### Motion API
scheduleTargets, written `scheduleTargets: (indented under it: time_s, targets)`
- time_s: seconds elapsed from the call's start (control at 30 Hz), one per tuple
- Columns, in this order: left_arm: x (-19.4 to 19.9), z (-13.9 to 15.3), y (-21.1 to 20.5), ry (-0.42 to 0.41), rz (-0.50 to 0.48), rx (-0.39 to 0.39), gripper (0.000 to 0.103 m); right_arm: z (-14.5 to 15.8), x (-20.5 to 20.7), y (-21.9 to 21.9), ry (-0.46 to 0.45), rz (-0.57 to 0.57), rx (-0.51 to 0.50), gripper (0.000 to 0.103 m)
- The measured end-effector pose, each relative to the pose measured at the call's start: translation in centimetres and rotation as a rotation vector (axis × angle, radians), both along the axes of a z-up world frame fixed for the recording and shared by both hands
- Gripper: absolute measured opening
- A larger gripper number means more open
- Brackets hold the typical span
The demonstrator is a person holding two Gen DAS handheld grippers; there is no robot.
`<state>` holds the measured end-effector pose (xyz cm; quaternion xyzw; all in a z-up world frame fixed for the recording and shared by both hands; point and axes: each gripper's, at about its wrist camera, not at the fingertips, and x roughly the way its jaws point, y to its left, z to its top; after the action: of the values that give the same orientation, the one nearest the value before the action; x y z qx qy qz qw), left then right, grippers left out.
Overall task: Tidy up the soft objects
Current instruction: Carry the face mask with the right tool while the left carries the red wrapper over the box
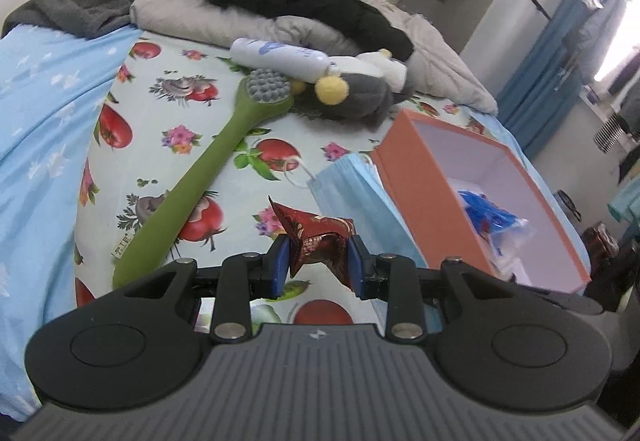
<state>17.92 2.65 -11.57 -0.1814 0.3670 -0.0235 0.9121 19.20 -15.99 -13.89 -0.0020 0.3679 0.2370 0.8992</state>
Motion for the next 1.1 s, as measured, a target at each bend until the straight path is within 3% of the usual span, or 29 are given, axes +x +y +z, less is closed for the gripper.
scheduleTargets:
  time_s: [0.3,0.63,1.1]
  targets:
    - [-3.1,3.7,-0.9,-0.052,-0.018,0.004,0.036,3.9,-2.8,-2.1,-0.061,-0.042,0.044,0.007]
    - [-4.7,5.2,-4.4,-0.063,-0.113,-0.042,0.036,7.8,-5.7,-5.2,-0.142,-0.084,0.036,0.007]
    - [-3.3,5.7,-12.8,-0.053,-0.319,-0.072,0.036,8.3,-9.1,-13.6,-0.096,-0.268,-0.003,0.007]
